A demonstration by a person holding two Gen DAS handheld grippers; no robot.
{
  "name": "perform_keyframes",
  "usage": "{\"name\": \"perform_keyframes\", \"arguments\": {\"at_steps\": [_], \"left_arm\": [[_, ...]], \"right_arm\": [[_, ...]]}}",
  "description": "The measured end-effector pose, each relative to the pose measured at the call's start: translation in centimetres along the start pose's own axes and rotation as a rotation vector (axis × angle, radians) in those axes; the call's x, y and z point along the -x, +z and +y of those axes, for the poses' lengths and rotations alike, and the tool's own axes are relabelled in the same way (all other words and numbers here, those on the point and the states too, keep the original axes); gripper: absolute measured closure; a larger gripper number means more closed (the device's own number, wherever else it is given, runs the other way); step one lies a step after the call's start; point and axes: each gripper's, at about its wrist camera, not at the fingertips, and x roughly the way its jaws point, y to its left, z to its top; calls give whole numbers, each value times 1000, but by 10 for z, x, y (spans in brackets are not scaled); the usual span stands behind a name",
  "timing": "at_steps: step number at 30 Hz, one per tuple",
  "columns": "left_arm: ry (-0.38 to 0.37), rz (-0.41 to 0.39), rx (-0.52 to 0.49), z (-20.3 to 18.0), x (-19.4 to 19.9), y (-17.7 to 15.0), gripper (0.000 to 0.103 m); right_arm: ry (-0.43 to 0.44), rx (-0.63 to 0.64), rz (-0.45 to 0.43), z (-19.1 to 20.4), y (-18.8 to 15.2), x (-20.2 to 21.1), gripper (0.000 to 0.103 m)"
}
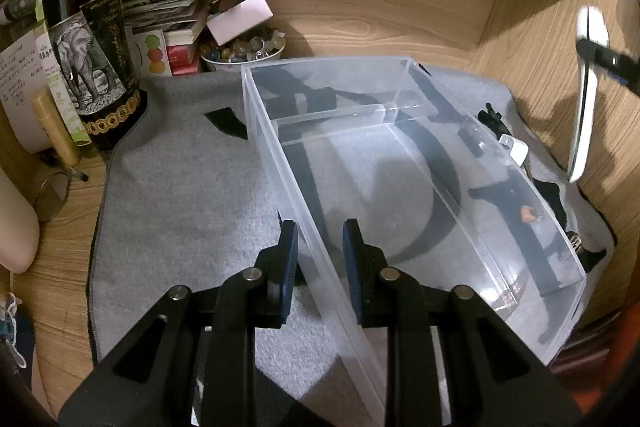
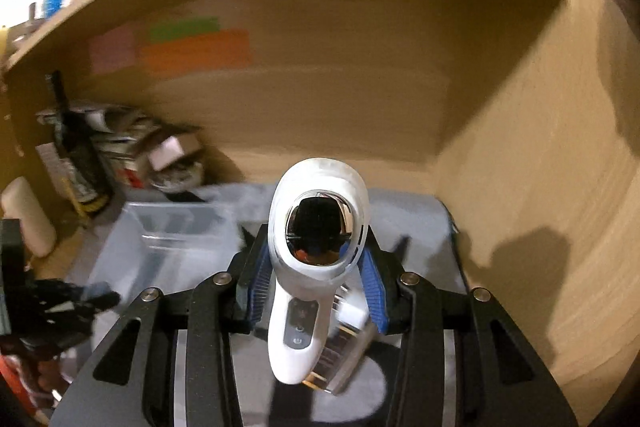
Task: Organize rigid objects
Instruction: 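Lift the white device with the right gripper and lower it into the box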
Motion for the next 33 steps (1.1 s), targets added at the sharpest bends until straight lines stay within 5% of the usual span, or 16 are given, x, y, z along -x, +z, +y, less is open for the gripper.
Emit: {"name": "perform_keyframes", "arguments": {"at_steps": [9, 20, 33], "left_arm": [[-1, -5, 3, -1, 0, -1, 79], [-2, -8, 2, -1, 1, -2, 79], [-3, -13, -1, -3, -1, 1, 79]], "right_arm": [[135, 117, 19, 54, 9, -19, 65], [204, 263, 246, 102, -7, -92, 65], [263, 394, 486, 132, -31, -132, 65]]}}
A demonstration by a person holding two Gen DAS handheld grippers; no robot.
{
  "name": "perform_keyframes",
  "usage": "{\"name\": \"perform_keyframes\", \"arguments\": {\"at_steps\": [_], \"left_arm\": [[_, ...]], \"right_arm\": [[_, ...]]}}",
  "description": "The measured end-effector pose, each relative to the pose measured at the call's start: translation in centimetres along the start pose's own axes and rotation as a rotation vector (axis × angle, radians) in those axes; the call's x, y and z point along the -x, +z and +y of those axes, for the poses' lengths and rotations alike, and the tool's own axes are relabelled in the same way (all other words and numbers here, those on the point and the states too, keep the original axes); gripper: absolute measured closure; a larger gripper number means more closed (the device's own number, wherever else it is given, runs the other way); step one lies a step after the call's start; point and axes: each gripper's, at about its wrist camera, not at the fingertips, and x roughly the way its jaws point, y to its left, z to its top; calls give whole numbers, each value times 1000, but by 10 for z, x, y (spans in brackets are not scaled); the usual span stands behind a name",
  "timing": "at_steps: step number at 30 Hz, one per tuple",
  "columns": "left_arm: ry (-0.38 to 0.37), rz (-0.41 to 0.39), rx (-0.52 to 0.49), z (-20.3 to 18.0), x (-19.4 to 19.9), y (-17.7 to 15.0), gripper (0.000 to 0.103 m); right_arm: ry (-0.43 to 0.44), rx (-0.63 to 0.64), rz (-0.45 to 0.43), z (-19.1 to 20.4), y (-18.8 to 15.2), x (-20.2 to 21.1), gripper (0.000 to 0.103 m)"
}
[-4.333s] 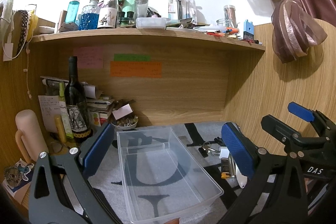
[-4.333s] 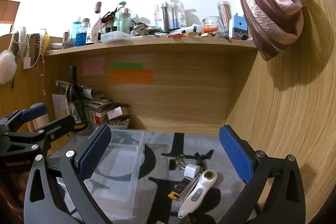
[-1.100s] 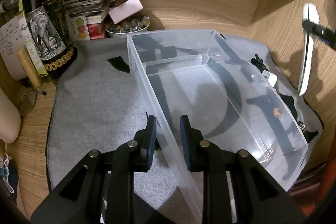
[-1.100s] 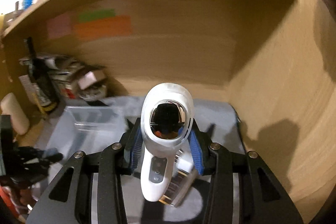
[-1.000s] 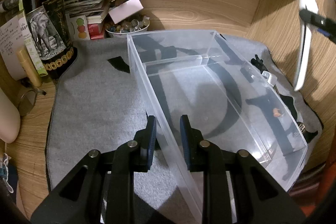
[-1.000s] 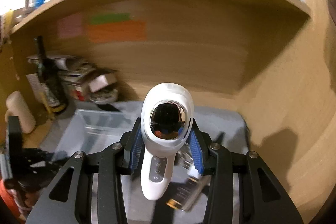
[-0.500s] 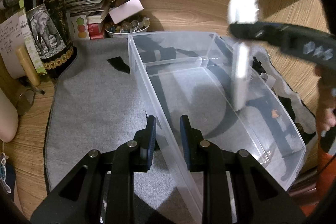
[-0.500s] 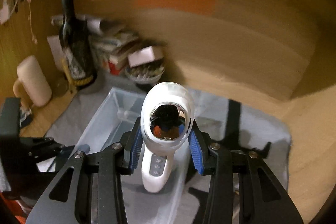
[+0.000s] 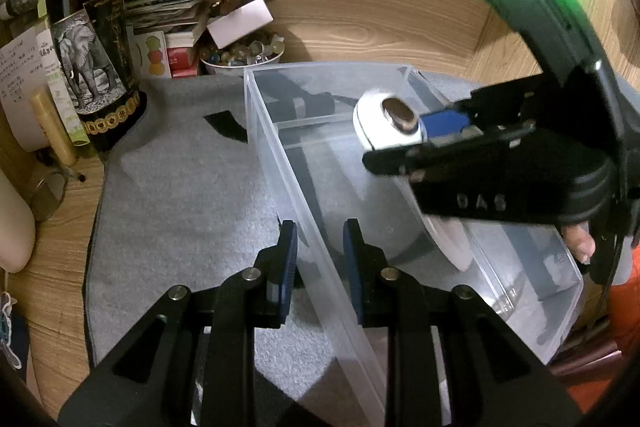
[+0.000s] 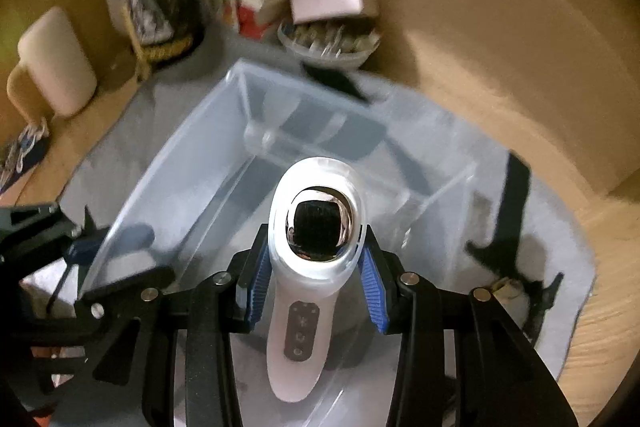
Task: Organize rigid objects
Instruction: 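Lift the white device with the right gripper and lower it into the box, then grasp the silver metal cylinder with the right gripper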
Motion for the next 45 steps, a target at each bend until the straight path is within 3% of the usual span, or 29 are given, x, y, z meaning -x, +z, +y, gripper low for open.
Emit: {"name": "perform_keyframes", "arguments": {"at_steps": [2, 6, 10, 14, 23, 32, 38, 43, 44, 45], "left_arm": [[1, 0, -3, 0, 0, 0, 79], [4, -4, -8, 0, 1, 0, 79], [2, -3, -8, 2, 1, 1, 79], [3, -2, -10, 2, 0, 3, 79], [0, 2, -13, 5, -2, 2, 79], [-3, 5, -12, 6, -3, 0, 79], [-7, 8, -17, 3, 3, -9, 79], [-4, 11, -22, 1, 4, -10, 79], [-5, 11, -20, 1, 5, -11, 79], [-3, 11, -20, 0, 5, -11, 79]], "right_arm": [[-8, 11, 2, 2, -3, -1, 64], [-43, 10, -65, 2, -6, 15, 43], [-84, 1, -137, -3, -10, 37, 40], [-146, -39, -220, -16, -17, 59, 24], [-290, -198, -295, -70, -52, 103, 20], [-359, -366, -206, -116, -105, 93, 20], [-357, -432, -53, -134, -142, 55, 20], [-300, -497, 20, -152, -158, 33, 22], [-287, -502, 28, -155, -159, 30, 25], [-279, -497, 40, -155, -161, 26, 35]]}}
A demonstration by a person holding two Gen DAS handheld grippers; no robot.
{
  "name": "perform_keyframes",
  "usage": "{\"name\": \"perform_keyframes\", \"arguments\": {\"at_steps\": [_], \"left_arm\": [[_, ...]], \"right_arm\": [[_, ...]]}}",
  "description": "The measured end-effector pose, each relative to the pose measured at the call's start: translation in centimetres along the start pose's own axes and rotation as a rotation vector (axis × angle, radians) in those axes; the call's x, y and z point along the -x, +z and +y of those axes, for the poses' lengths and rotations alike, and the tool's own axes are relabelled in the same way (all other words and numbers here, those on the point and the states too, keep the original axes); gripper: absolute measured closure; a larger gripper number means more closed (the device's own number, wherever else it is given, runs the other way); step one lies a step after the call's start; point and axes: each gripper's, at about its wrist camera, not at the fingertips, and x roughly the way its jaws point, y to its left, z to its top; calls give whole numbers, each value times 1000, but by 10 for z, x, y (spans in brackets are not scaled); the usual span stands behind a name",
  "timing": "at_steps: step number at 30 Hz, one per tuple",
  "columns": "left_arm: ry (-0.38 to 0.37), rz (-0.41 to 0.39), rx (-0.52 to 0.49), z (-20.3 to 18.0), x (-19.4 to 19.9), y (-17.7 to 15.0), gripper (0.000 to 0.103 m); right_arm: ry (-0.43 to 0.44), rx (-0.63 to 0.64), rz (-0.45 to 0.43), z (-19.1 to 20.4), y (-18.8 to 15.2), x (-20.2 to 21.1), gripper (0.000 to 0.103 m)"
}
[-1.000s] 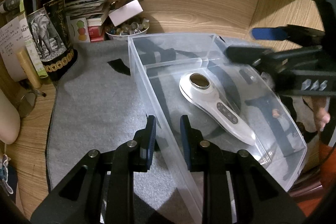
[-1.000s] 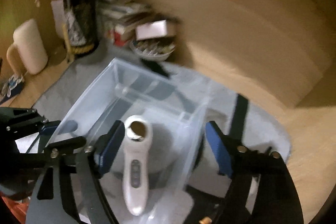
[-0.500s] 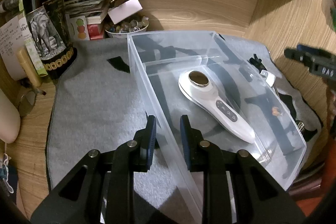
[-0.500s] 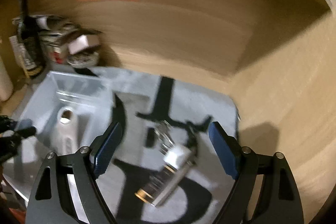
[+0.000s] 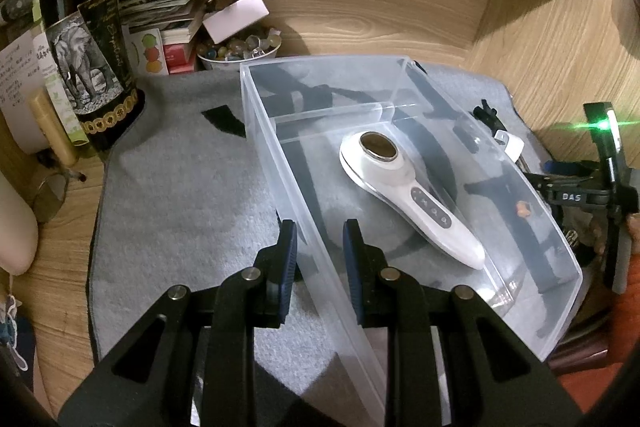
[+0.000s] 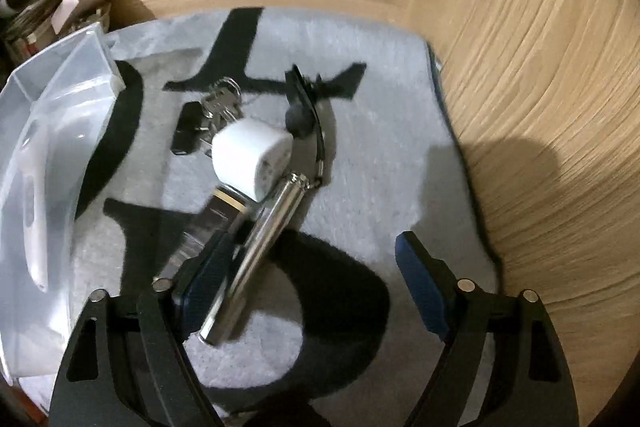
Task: Organize rigid objects
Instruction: 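Grasp the silver metal cylinder with the right gripper, then carry the silver cylinder into the box beside the white device and release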
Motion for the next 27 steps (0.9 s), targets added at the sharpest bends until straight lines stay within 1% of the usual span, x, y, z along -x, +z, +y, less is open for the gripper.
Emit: {"name": "perform_keyframes", "arguments": {"at_steps": [4, 5, 6, 7, 8, 9, 14, 21, 25, 27], "left_arm": [[1, -1, -4, 2, 0, 1, 79], [0, 0, -2, 2, 0, 1, 79], [-1, 0, -1, 2, 0, 0, 79], [-1, 1, 1, 3, 0, 0, 79], [-1, 2, 2, 3, 0, 1, 79], [-1, 3, 2, 3, 0, 0, 79], [1, 4, 0, 4, 0, 1, 79], [0, 2, 4, 4, 0, 1, 79], [1, 1, 4, 4, 0, 1, 79], [1, -1, 5, 4, 1, 1, 79]], "right_arm": [[54, 8, -13, 0, 0, -1, 52], [65, 13, -16, 2, 0, 0, 63], [66, 18, -22, 3, 0, 1, 72], [65, 21, -27, 3, 0, 3, 78], [56, 24, -32, 4, -1, 4, 86], [52, 25, -38, 4, -1, 6, 89], [48, 10, -93, 4, -4, 21, 89], [62, 8, -159, 9, 1, 50, 89], [79, 19, -241, 17, 11, 71, 89], [103, 25, -277, 21, 21, 77, 89]]}}
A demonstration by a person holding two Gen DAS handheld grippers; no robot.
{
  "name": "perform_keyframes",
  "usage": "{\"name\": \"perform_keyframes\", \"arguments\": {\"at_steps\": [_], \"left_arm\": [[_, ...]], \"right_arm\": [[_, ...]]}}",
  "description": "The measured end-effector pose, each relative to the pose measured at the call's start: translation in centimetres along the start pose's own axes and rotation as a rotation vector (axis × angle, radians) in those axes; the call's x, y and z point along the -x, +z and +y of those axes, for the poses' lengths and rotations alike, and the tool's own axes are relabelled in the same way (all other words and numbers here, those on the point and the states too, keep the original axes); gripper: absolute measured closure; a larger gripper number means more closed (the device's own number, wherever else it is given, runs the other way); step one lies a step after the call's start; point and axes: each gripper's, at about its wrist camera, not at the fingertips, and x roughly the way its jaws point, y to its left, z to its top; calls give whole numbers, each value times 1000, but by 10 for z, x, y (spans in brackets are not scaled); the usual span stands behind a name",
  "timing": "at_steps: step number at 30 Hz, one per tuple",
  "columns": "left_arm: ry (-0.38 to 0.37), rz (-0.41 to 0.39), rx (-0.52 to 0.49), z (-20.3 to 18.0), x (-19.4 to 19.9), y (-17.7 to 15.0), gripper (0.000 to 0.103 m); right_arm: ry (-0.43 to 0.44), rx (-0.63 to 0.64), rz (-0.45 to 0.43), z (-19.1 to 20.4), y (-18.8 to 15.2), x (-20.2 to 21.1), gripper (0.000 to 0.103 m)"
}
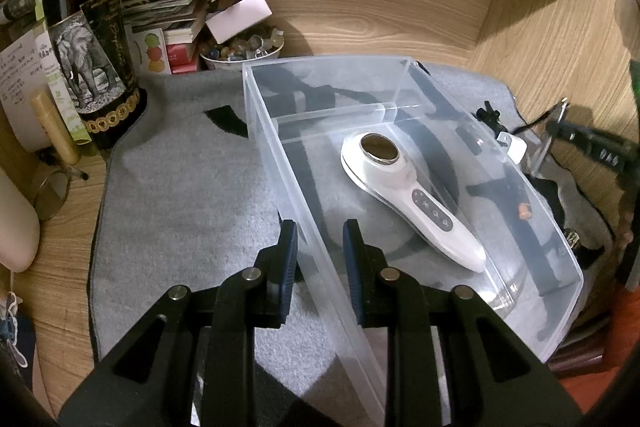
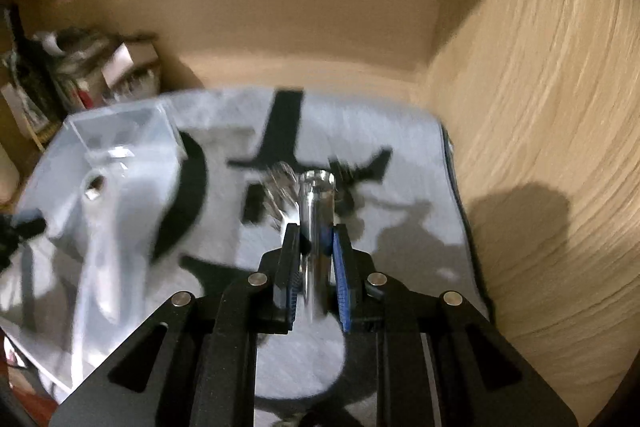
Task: Organize rigid objects
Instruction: 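Carry the silver cylinder into the box beside the white device and release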
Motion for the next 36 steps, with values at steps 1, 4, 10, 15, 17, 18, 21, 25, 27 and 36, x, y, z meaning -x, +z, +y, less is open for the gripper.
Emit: {"name": "perform_keyframes", "arguments": {"at_steps": [1, 4, 10, 15, 17, 18, 21, 25, 27, 36], "left_arm": [[0, 0, 1, 0, 0, 1, 79], [0, -1, 0, 1, 0, 1, 79], [-3, -4, 5, 2, 1, 2, 79], [-5, -7, 7, 2, 0, 3, 79], [-8, -6, 9, 3, 0, 4, 79], [-7, -7, 8, 2, 0, 4, 79], [-6, -8, 6, 2, -1, 4, 79], [-6, -7, 9, 2, -1, 4, 79], [-8, -7, 11, 1, -1, 4, 79], [-13, -5, 3, -2, -2, 5, 79]], "right_arm": [[10, 3, -19, 2, 3, 5, 89], [38, 27, -79, 14, 16, 19, 89], [114, 95, -171, 44, 34, 38, 89], [178, 173, -202, 75, 38, 50, 89], [199, 205, -201, 86, 37, 51, 89], [211, 221, -194, 91, 37, 50, 89], [244, 257, -164, 106, 34, 43, 89], [246, 312, -90, 122, 29, 22, 89], [242, 333, -40, 127, 26, 6, 89], [215, 337, 107, 135, 30, -48, 88]]}}
